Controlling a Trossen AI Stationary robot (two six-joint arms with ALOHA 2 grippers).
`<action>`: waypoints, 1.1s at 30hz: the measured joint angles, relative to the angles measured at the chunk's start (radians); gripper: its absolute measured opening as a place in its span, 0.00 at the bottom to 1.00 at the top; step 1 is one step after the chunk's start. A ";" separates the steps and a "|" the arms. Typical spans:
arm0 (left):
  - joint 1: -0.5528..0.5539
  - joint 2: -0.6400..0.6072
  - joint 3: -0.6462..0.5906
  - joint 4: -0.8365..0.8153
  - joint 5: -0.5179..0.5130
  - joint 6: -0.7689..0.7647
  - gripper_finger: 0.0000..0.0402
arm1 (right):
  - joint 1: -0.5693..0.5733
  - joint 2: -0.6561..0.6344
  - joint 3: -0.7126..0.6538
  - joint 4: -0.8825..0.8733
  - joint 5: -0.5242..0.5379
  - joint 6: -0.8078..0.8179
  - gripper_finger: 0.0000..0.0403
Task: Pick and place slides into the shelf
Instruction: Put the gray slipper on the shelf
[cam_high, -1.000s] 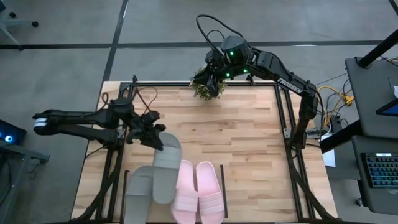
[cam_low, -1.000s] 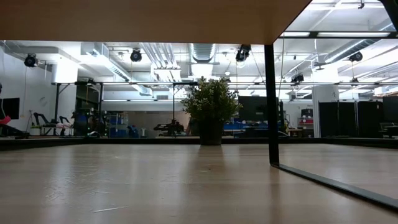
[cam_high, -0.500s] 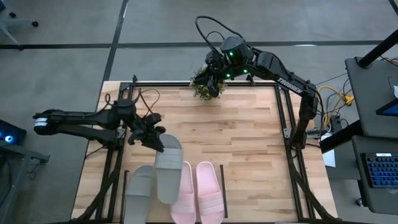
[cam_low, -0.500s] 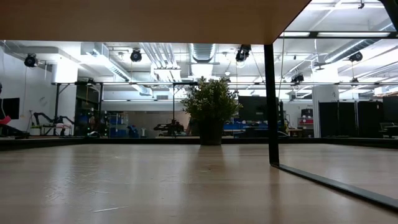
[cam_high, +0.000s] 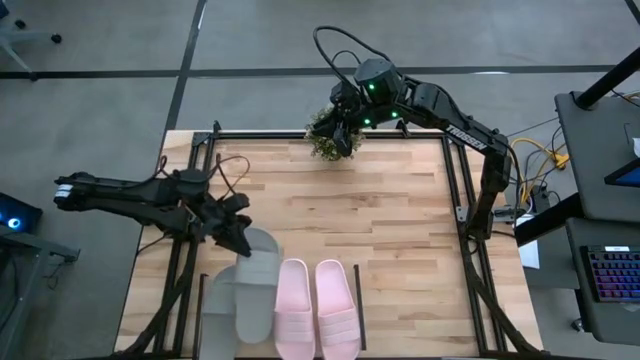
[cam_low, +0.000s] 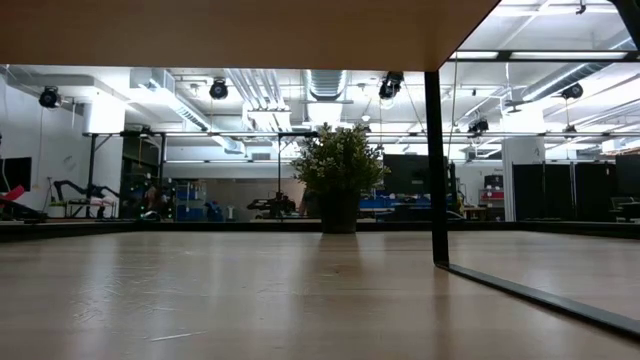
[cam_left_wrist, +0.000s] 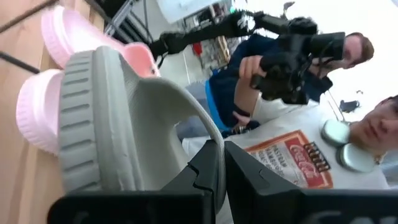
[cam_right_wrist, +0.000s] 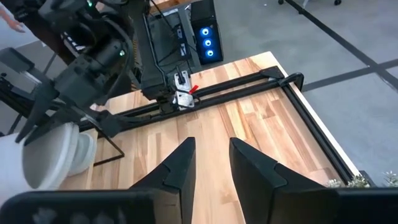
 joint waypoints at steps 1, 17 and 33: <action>-0.003 -0.005 0.003 0.000 -0.014 -0.010 0.00 | 0.000 0.000 0.000 0.000 0.000 0.002 0.23; -0.079 -0.006 0.011 -0.067 -0.069 -0.136 0.00 | 0.000 0.000 -0.001 -0.014 0.000 0.007 0.21; -0.120 0.066 0.012 -0.124 -0.116 -0.181 0.00 | 0.000 0.000 -0.014 -0.014 0.000 -0.002 0.22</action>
